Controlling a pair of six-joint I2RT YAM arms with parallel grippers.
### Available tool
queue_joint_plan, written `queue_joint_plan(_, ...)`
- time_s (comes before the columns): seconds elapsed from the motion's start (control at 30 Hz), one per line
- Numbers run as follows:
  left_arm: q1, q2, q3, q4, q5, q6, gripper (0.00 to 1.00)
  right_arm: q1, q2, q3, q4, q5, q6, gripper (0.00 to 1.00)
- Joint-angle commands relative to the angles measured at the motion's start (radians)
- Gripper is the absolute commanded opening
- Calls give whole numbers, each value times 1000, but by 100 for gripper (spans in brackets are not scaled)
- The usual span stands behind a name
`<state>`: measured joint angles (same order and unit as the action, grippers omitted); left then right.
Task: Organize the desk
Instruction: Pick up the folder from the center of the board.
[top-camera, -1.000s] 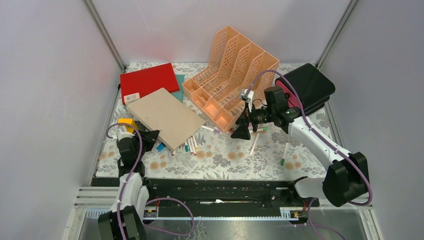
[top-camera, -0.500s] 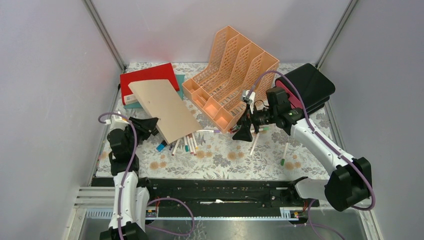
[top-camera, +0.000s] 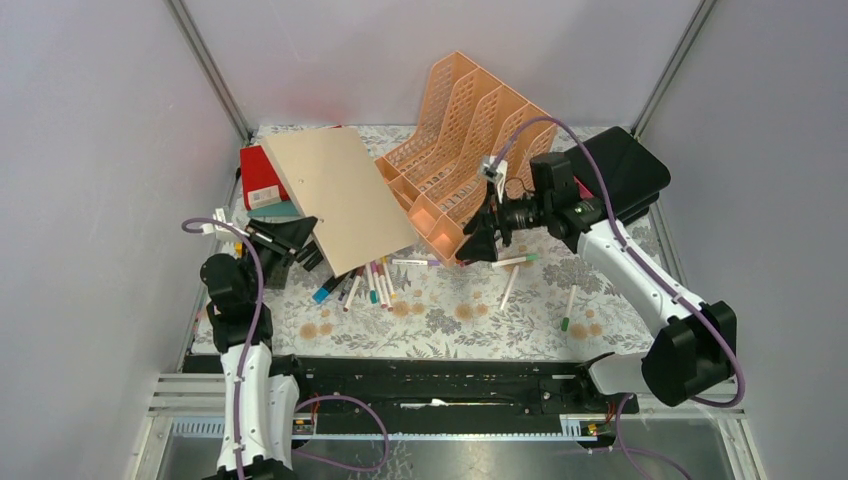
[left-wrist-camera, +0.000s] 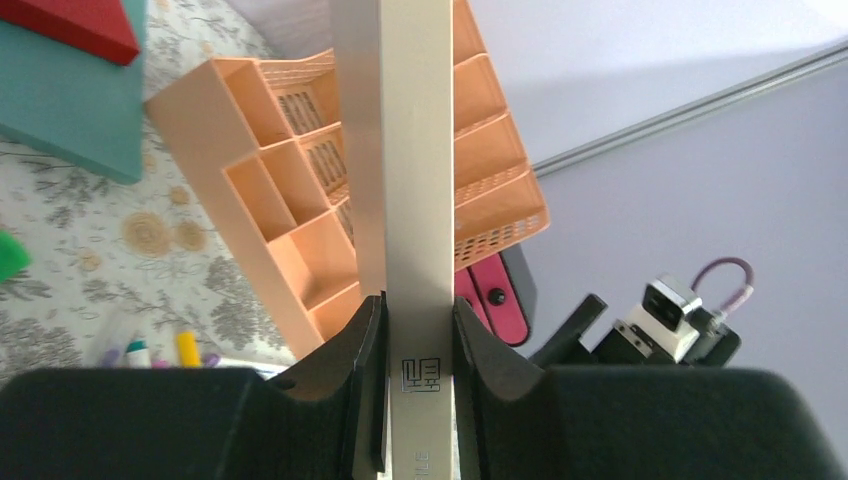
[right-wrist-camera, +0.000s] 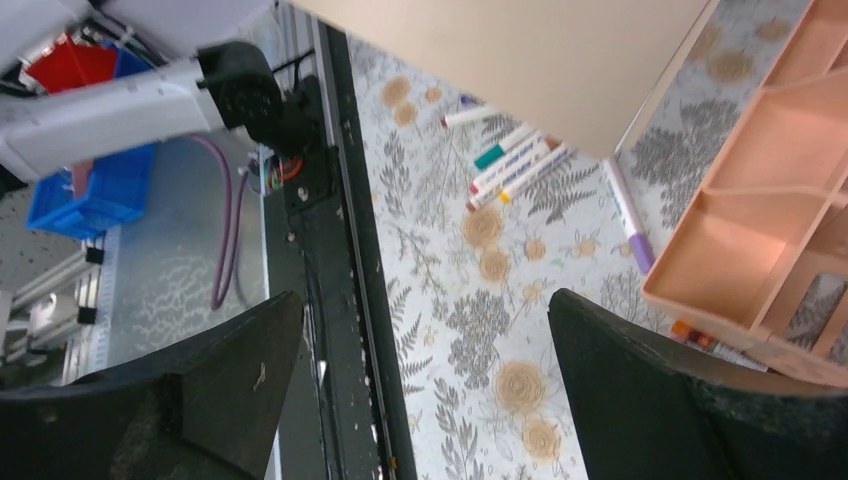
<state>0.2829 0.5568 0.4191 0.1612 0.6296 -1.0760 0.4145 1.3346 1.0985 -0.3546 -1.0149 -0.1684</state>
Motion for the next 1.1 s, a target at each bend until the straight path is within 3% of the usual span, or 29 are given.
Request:
queue_joint_plan(0.0, 5, 4, 56, 274, 77, -175, 0, 5, 32, 94, 174, -36, 255, 100)
queue_joint_plan(0.2, 1, 100, 18, 575, 137, -385, 0, 4, 31, -42, 561, 158, 621, 100)
queue_joint_plan(0.37, -53, 163, 25, 723, 134, -454, 0, 4, 54, -62, 644, 184, 732, 100)
queue_joint_plan(0.57, -196, 229, 11, 833, 77, -470, 0, -9, 36, -115, 726, 211, 813, 100)
queue_joint_plan(0.67, -251, 259, 18, 868, 58, -467, 0, -38, 30, -145, 792, 193, 877, 100)
queue_joint_plan(0.9, -343, 343, 32, 945, 54, -471, 0, -105, -4, -230, 1152, 34, 1153, 100)
queue_joint_plan(1.07, -418, 430, 35, 1038, 61, -479, 0, -106, -50, -244, 1197, 3, 1167, 96)
